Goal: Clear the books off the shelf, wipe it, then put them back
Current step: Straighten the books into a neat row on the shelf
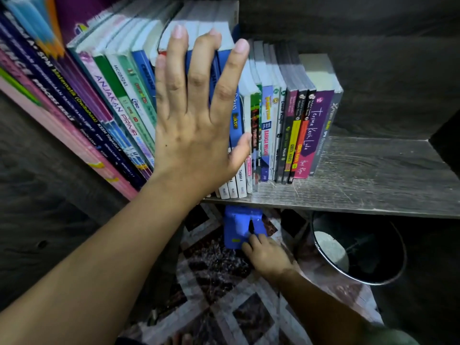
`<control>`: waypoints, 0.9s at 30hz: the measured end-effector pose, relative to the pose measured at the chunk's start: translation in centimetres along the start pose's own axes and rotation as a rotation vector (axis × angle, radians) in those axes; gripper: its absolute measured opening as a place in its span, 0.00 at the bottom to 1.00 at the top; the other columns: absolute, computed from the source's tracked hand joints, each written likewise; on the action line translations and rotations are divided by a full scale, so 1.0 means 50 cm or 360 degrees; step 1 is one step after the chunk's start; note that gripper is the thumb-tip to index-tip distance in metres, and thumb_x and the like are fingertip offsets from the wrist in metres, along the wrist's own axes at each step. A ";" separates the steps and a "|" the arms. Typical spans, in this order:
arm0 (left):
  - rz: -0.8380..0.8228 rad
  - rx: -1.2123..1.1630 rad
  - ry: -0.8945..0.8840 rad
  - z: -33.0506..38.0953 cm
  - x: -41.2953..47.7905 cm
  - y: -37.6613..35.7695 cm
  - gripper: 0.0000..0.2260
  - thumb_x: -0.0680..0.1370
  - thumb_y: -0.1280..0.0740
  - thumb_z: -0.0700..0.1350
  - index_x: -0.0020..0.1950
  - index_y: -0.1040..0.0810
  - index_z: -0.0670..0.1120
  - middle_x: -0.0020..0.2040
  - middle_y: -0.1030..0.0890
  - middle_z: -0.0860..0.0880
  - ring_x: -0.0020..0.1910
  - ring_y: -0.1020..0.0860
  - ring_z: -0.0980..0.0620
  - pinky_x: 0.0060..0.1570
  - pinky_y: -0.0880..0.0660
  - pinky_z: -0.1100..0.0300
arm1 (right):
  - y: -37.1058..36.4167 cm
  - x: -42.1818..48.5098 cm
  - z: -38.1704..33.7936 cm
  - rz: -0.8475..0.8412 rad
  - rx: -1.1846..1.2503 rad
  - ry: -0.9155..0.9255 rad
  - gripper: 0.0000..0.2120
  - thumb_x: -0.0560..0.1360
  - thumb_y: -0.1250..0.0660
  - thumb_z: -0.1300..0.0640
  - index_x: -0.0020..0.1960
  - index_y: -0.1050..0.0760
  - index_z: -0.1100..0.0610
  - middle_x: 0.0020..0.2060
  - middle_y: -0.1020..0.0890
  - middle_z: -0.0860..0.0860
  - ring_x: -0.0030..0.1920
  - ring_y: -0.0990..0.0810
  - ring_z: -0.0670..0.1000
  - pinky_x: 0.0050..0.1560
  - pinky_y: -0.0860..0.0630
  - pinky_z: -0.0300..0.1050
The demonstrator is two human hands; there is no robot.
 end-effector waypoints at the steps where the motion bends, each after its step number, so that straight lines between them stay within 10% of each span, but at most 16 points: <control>1: -0.0014 0.0002 0.0004 0.000 0.000 0.000 0.40 0.74 0.38 0.61 0.77 0.52 0.43 0.73 0.50 0.41 0.74 0.48 0.31 0.73 0.58 0.42 | -0.010 -0.008 -0.002 -0.0063 -0.0061 -0.0009 0.13 0.68 0.45 0.55 0.40 0.22 0.54 0.36 0.20 0.52 0.32 0.23 0.55 0.25 0.27 0.44; 8: -0.0114 -0.0057 0.0070 0.013 0.010 0.013 0.42 0.72 0.35 0.56 0.79 0.54 0.45 0.73 0.52 0.43 0.75 0.52 0.34 0.73 0.61 0.43 | 0.039 -0.039 0.014 -0.0279 -0.0113 -0.0100 0.15 0.53 0.20 0.58 0.39 0.17 0.56 0.34 0.20 0.55 0.29 0.21 0.55 0.23 0.28 0.42; 12: -0.0250 -0.0090 0.0139 0.019 0.014 0.021 0.44 0.71 0.33 0.55 0.79 0.55 0.49 0.74 0.50 0.41 0.75 0.53 0.34 0.73 0.62 0.42 | 0.125 -0.078 0.008 -0.0293 -0.0074 -0.0077 0.16 0.79 0.43 0.64 0.67 0.31 0.63 0.60 0.27 0.63 0.58 0.25 0.63 0.50 0.26 0.55; 17: -0.0382 -0.0099 0.0202 0.027 0.016 0.046 0.45 0.71 0.32 0.56 0.78 0.56 0.49 0.76 0.48 0.38 0.76 0.55 0.35 0.74 0.58 0.41 | 0.245 -0.165 -0.008 -0.0206 -0.0024 -0.0049 0.18 0.58 0.23 0.63 0.46 0.22 0.58 0.38 0.21 0.58 0.35 0.18 0.58 0.25 0.28 0.44; 21: -0.0497 -0.0117 0.0241 0.033 0.016 0.063 0.45 0.73 0.33 0.58 0.79 0.59 0.49 0.77 0.52 0.41 0.77 0.59 0.37 0.75 0.56 0.41 | 0.342 -0.236 -0.022 -0.0154 -0.0066 -0.0046 0.15 0.76 0.40 0.66 0.63 0.31 0.63 0.57 0.26 0.63 0.56 0.24 0.64 0.47 0.28 0.56; 27: -0.0605 -0.0156 0.0334 0.038 0.023 0.087 0.45 0.71 0.30 0.59 0.79 0.54 0.49 0.77 0.50 0.43 0.77 0.56 0.38 0.73 0.52 0.36 | 0.500 -0.306 -0.008 0.0267 -0.0020 -0.0144 0.11 0.76 0.39 0.63 0.58 0.29 0.63 0.51 0.24 0.62 0.51 0.21 0.64 0.42 0.26 0.54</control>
Point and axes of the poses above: each hand's wrist, its own x-axis towards the middle knuckle, its own y-axis out of the back of the hand, z = x × y, the point moved 6 cm from there along x, towards the middle knuckle
